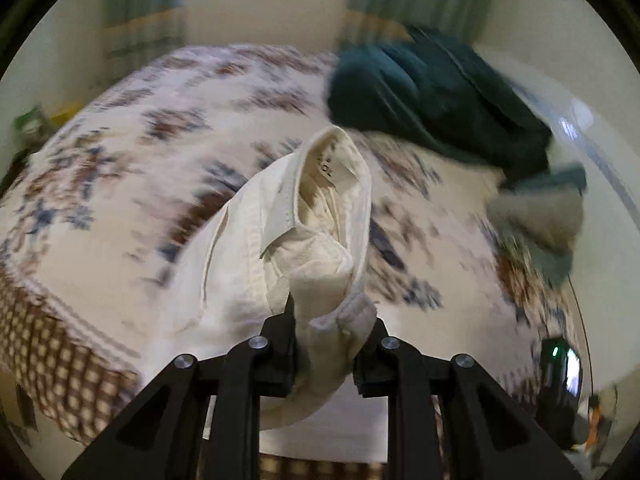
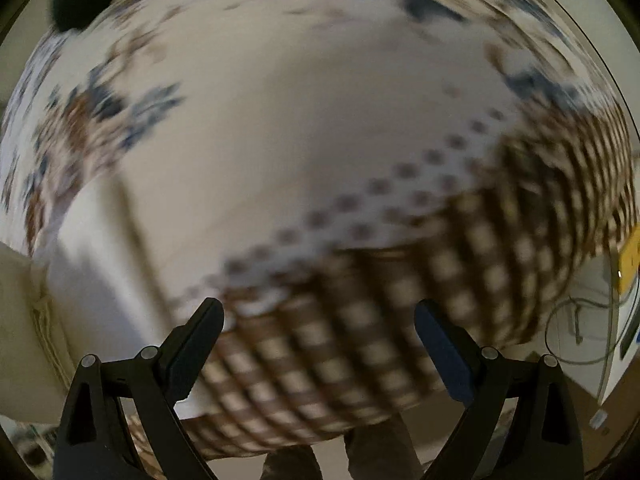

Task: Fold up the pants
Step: 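Grasp the pants waistband corner with the left gripper and lift it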

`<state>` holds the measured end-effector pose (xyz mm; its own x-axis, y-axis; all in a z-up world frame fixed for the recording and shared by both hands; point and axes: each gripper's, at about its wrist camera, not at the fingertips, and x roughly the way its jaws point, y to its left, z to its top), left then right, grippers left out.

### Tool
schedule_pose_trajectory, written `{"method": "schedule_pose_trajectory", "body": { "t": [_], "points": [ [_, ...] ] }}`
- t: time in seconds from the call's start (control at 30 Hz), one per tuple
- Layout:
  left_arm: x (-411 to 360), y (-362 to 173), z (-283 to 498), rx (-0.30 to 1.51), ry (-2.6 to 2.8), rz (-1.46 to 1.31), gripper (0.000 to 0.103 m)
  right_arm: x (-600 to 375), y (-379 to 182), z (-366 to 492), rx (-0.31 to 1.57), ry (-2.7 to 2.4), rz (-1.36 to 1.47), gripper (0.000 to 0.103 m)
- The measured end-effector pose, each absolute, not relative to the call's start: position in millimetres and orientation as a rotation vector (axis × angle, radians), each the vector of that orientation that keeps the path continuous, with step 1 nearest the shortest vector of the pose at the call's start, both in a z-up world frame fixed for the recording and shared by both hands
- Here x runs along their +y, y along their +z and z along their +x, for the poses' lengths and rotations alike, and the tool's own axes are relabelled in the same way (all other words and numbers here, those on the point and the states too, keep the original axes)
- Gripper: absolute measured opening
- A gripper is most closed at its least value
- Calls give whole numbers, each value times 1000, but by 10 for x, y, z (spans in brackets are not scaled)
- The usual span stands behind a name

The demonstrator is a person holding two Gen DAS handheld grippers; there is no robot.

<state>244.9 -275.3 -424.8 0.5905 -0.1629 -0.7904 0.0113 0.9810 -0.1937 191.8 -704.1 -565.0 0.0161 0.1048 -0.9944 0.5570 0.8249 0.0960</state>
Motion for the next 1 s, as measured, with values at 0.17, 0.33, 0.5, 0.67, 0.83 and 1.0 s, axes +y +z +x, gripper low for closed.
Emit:
{"method": "schedule_pose_trajectory", "body": {
  "t": [0.17,0.33,0.5,0.67,0.83,1.0],
  "points": [
    [-3362,-4792,2422,1080,-165,-90,17,-7687,-5728,1670,1537,-445,624,98],
    [-3546,-5056,2413,1156,-148,-30,18,-7923,-5691,1544,1532,-444,618,98],
    [-3652,-5017,2486,1234,-120,0,38,-7926,-5652,1623,1525,-414,612,98],
    [-3663,-4724,2405,1227,-158,-5,72,-7890,-5519,1777,1493,-310,656,98],
    [-3020,-4415,2386,1165,-58,-67,72,-7582,-5318,1991,1460,-83,752,98],
    [-2020,-4574,2477,1190,194,-88,72,-7105,-5343,2316,1451,114,809,98]
  ]
}}
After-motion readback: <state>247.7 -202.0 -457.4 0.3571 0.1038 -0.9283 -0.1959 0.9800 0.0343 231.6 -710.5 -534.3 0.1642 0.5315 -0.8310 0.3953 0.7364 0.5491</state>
